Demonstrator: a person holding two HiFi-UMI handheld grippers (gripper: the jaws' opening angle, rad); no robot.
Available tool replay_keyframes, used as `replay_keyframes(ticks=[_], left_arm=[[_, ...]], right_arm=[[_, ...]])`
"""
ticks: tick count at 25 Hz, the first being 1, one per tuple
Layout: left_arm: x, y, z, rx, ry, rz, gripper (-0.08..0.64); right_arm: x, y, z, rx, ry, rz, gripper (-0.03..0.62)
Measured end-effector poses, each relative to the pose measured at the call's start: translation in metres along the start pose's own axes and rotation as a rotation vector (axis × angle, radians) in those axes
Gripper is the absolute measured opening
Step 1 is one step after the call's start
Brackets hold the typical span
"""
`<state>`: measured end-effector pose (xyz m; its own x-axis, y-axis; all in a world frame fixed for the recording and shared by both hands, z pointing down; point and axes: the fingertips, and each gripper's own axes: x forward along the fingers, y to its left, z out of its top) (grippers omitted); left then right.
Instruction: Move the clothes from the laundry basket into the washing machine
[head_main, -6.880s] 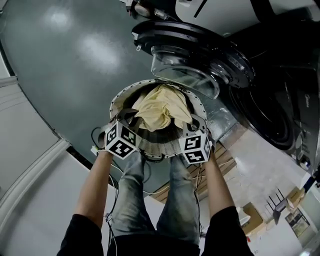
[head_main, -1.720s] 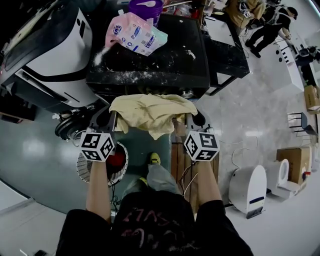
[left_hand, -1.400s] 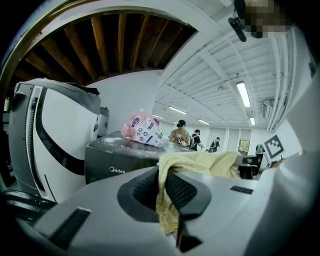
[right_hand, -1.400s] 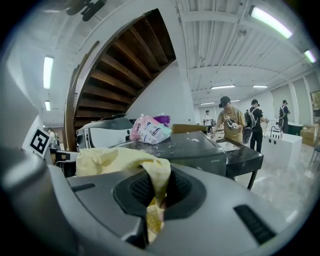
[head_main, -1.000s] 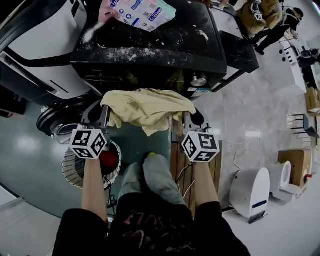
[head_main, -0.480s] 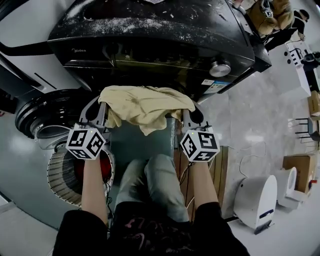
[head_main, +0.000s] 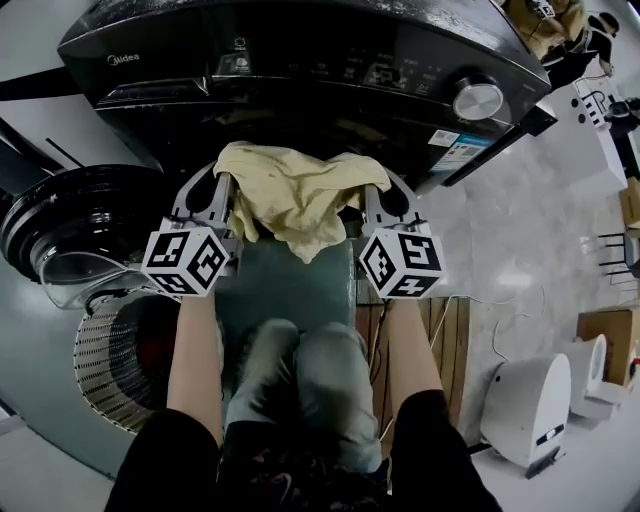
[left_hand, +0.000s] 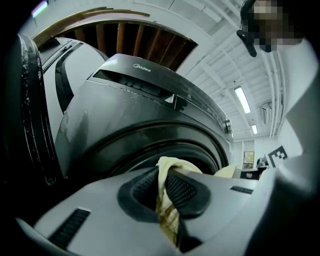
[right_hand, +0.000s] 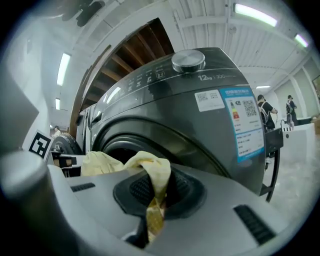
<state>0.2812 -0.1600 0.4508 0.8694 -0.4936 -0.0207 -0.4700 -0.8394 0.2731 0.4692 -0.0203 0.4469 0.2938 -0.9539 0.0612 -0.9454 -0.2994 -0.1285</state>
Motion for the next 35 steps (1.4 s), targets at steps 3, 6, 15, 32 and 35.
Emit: replay_keyframes(ticks=[3,6,15,32,35], left_arm=[[0.009,0.008,-0.011,0.009,-0.004,0.023,0.031],[0.017,0.015,-0.021,0.047,0.0,0.035,0.031],[0.043,0.022,-0.055,0.05,0.0,0.02,0.031],[0.097,0.06,-0.097,0.155,0.056,0.091,0.032],[0.11,0.066,-0.101,0.14,0.063,0.105,0.032]], right_arm=[[0.009,-0.003,-0.009,0.006,-0.005,0.0,0.012],[0.019,-0.004,-0.017,0.024,-0.022,0.007,0.012],[0.039,0.0,-0.058,0.03,-0.022,0.011,0.012],[0.111,-0.019,-0.101,0.053,-0.019,-0.112,0.012],[0.122,-0.023,-0.106,0.056,-0.027,-0.112,0.012]])
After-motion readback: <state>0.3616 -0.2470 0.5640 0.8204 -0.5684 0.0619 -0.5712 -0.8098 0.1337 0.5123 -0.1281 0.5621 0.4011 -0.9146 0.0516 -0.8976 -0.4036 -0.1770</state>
